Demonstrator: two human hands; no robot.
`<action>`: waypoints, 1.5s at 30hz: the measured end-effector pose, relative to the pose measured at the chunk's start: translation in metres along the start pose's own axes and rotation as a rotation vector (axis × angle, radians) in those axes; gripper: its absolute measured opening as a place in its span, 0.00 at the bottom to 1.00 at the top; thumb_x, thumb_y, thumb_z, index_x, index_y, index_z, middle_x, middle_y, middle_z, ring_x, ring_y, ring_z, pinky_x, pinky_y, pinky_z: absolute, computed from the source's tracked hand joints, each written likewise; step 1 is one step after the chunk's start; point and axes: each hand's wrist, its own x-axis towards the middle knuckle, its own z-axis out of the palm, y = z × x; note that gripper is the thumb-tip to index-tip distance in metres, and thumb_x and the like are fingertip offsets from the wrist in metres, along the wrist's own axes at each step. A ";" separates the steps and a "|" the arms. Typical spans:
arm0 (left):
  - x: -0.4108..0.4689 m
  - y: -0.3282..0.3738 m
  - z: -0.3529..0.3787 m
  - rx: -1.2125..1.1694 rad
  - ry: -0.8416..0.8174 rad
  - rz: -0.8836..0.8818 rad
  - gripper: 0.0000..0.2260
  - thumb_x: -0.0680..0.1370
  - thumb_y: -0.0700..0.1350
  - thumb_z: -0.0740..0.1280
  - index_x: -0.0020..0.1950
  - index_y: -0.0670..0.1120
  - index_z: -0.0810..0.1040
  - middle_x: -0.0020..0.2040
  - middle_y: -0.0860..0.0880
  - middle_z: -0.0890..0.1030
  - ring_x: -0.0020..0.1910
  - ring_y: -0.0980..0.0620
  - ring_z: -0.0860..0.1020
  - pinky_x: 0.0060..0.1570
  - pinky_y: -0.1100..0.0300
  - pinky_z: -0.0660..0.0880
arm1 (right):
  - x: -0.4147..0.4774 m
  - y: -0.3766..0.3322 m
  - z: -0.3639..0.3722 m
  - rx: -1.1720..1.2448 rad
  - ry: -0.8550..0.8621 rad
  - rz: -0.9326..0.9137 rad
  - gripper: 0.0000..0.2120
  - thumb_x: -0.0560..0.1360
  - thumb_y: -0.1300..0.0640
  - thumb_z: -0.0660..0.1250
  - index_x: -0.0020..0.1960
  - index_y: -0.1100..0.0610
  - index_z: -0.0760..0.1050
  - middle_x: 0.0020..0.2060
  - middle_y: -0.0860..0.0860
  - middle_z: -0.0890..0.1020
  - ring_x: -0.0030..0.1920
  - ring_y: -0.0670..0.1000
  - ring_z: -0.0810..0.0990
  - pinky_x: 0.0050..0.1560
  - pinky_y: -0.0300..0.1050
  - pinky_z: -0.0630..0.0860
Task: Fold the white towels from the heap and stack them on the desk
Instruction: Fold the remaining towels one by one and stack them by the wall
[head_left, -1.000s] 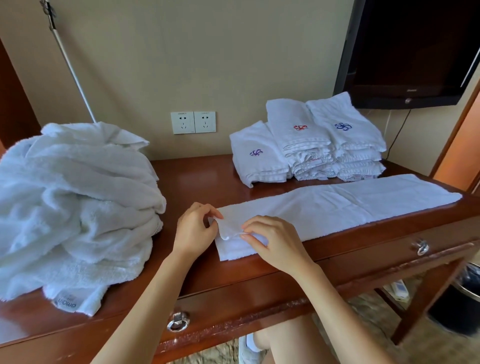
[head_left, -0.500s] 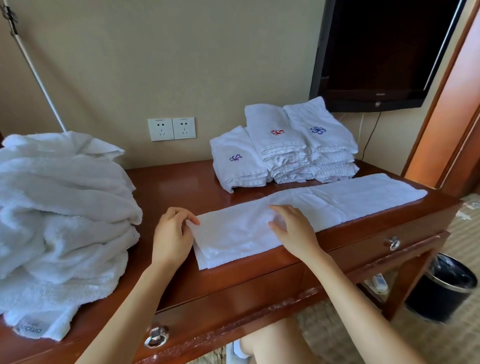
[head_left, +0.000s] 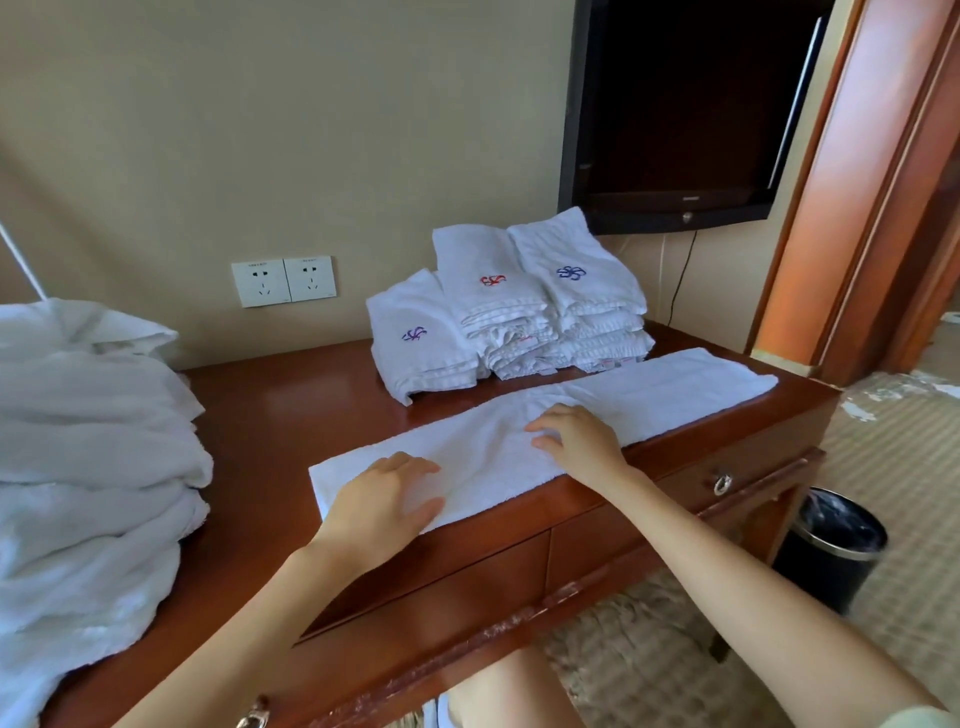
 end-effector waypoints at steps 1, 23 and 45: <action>0.000 0.000 -0.001 0.018 0.003 -0.004 0.19 0.79 0.56 0.63 0.69 0.54 0.71 0.65 0.58 0.73 0.65 0.56 0.70 0.62 0.63 0.68 | 0.002 0.000 -0.001 -0.012 0.021 -0.020 0.11 0.78 0.52 0.66 0.58 0.50 0.82 0.58 0.46 0.80 0.60 0.48 0.75 0.53 0.45 0.74; -0.005 0.010 -0.028 0.024 0.067 0.043 0.12 0.82 0.46 0.59 0.58 0.46 0.81 0.56 0.53 0.83 0.54 0.52 0.80 0.55 0.61 0.74 | 0.002 -0.009 0.007 -0.118 -0.052 -0.176 0.17 0.82 0.53 0.58 0.69 0.50 0.73 0.71 0.49 0.71 0.73 0.51 0.65 0.73 0.45 0.55; -0.001 -0.039 -0.008 -0.214 0.110 -0.579 0.30 0.79 0.58 0.62 0.78 0.50 0.57 0.79 0.43 0.50 0.77 0.43 0.49 0.74 0.46 0.52 | -0.022 0.023 -0.003 -0.260 -0.174 0.110 0.25 0.83 0.45 0.49 0.78 0.49 0.54 0.79 0.50 0.52 0.78 0.49 0.46 0.76 0.53 0.42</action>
